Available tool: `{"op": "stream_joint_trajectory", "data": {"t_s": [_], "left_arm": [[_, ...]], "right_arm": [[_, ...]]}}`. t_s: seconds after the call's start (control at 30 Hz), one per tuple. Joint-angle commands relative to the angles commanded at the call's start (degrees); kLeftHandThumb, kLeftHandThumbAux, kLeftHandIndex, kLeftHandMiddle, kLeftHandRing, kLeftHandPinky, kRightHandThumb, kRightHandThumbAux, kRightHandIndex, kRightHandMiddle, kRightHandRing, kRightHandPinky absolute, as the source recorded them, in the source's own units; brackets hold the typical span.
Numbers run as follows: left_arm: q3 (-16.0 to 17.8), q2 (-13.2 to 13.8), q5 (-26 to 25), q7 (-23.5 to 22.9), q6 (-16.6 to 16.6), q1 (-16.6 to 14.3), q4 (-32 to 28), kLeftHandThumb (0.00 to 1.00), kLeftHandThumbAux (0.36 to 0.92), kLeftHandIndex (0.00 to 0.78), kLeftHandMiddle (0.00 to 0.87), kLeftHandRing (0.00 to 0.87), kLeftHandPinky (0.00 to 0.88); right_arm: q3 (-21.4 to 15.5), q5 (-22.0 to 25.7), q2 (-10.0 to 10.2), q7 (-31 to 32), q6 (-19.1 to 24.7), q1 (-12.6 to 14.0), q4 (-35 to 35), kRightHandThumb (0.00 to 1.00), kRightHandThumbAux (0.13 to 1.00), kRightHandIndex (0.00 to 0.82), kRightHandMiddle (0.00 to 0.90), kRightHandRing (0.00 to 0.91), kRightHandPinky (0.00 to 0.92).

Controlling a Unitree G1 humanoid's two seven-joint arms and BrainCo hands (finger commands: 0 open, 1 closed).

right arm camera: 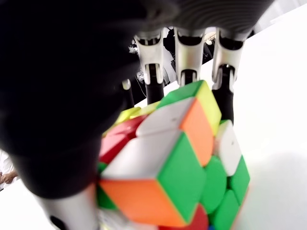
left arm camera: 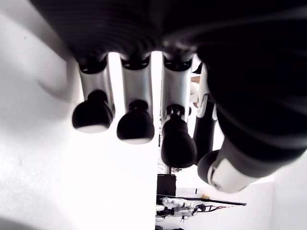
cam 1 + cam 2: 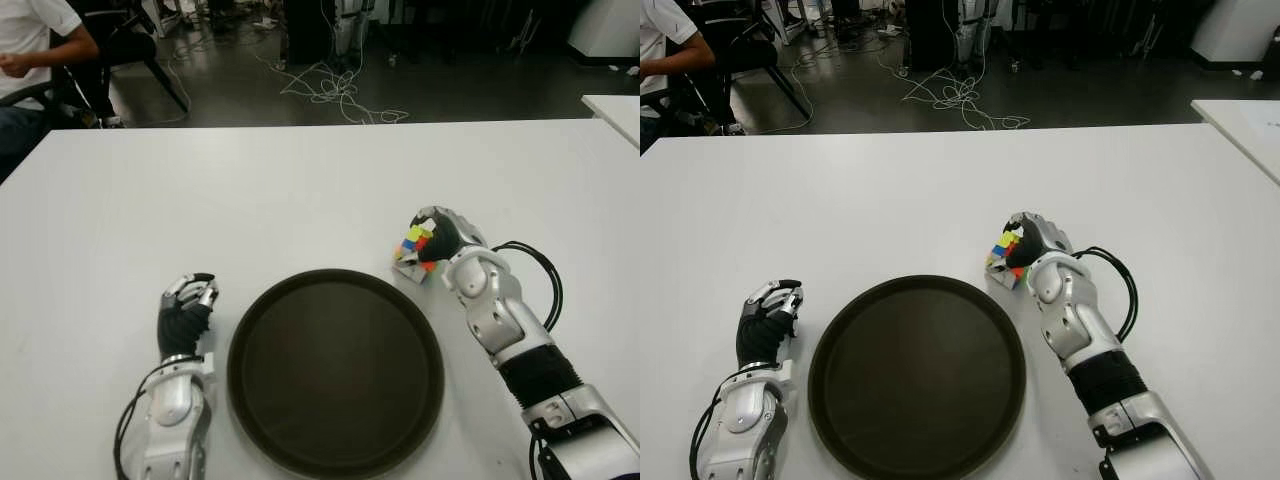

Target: Pick up the Rubik's Cube and put it in the plate

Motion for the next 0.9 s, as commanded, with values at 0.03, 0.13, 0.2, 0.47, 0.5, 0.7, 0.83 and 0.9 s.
{"op": "stream_joint_trajectory", "data": {"t_s": [0.03,0.13,0.2,0.47,0.5,0.7,0.83,0.9], "left_arm": [[0.0,0.0,0.0,0.0,0.0,0.0,0.0,0.713,0.704,0.445,0.803,0.830,0.829],[0.0,0.1,0.1,-0.1,-0.8,0.0,0.3,0.713,0.704,0.445,0.802,0.829,0.829],[0.0,0.0,0.0,-0.2,-1.6,-0.1,0.7,0.713,0.704,0.444,0.801,0.829,0.829],[0.2,-0.1,-0.4,-0.4,-3.0,-0.1,1.3,0.712,0.704,0.444,0.798,0.827,0.828],[0.2,0.0,-0.3,-0.4,-3.0,-0.1,1.4,0.712,0.704,0.444,0.799,0.826,0.828],[0.2,0.0,0.0,0.1,-2.2,-0.2,1.3,0.713,0.704,0.445,0.798,0.826,0.825],[0.2,0.0,0.0,0.1,-2.3,-0.3,1.4,0.714,0.703,0.445,0.798,0.828,0.826],[0.3,-0.1,-0.1,0.1,-2.5,-0.3,1.5,0.714,0.703,0.445,0.799,0.828,0.826]], "right_arm": [[0.1,0.0,-0.1,0.1,0.1,0.0,0.0,0.000,0.852,0.589,0.746,0.784,0.774],[0.3,-0.1,-0.2,0.4,0.1,-0.1,0.1,0.000,0.847,0.601,0.751,0.789,0.778],[0.5,-0.3,-0.4,0.7,0.3,-0.3,0.2,0.000,0.841,0.600,0.754,0.793,0.783],[1.3,-1.1,-0.6,1.7,1.7,-0.7,0.3,0.000,0.818,0.569,0.757,0.801,0.795],[1.3,-1.2,-0.6,1.9,1.9,-0.8,0.4,0.000,0.817,0.565,0.755,0.800,0.790],[1.7,-1.3,-0.7,2.7,2.9,-1.1,0.2,0.000,0.816,0.564,0.751,0.796,0.783],[1.7,-1.2,-0.7,2.8,3.2,-1.1,0.0,0.000,0.822,0.592,0.754,0.798,0.784],[1.6,-1.2,-0.7,2.7,3.1,-1.0,-0.1,0.000,0.824,0.603,0.755,0.799,0.785]]}}
